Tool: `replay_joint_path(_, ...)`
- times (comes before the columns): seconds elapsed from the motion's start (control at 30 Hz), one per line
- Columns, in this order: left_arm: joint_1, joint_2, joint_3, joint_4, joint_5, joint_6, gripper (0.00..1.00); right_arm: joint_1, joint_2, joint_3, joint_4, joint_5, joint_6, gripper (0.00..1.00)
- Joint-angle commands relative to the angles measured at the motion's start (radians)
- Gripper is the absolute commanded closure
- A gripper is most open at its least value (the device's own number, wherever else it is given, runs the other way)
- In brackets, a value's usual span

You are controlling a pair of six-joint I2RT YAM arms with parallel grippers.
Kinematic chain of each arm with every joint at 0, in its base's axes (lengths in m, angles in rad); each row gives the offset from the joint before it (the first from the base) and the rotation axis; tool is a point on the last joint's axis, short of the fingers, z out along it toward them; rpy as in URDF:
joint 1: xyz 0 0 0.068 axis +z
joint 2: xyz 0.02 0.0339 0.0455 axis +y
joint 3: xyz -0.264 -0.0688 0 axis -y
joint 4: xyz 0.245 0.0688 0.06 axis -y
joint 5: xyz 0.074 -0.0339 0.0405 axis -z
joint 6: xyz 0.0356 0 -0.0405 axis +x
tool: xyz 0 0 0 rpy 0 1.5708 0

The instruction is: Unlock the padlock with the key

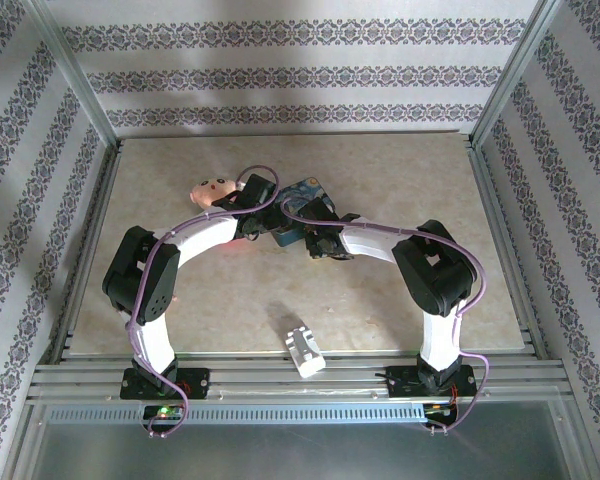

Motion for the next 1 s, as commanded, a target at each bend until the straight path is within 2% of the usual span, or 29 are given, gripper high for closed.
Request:
replay_joint_path(0.0,0.019,0.032,-0.022,-0.050,-0.008,0.017,0.14,0.002,0.009,-0.021,0.051,-0.081,0.009,0.78)
replay_joint_path(0.43,0.023,0.028,-0.027,-0.057,-0.004,0.024,0.14,-0.031,-0.058,-0.082,0.099,-0.112,0.049,0.96)
replay_joint_path(0.6,0.024,0.020,-0.030,-0.056,-0.003,0.023,0.14,-0.038,-0.076,-0.093,0.109,-0.127,0.049,1.00)
replay_joint_path(0.97,0.026,0.004,-0.044,-0.050,0.002,0.018,0.13,-0.055,-0.084,-0.114,0.168,-0.192,0.096,1.00)
